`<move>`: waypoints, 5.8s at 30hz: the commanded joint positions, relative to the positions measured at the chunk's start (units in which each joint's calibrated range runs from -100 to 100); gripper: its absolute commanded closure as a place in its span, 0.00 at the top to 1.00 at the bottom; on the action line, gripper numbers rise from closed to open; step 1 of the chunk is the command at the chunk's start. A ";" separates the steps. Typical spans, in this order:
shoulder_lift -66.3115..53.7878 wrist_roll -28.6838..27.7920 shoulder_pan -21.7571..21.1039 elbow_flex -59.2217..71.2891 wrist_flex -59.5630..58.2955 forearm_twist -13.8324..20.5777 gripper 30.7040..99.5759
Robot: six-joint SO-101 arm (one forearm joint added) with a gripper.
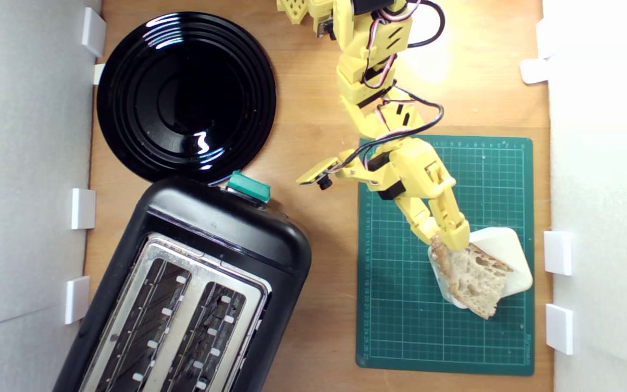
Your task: Pick bread and place in toaster
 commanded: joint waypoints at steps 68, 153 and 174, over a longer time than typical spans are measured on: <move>-44.15 23.07 2.67 -81.90 102.23 -0.48 0.39; -33.91 41.22 28.94 -87.07 127.14 6.23 0.39; -24.26 40.59 29.67 -87.71 122.37 6.23 0.39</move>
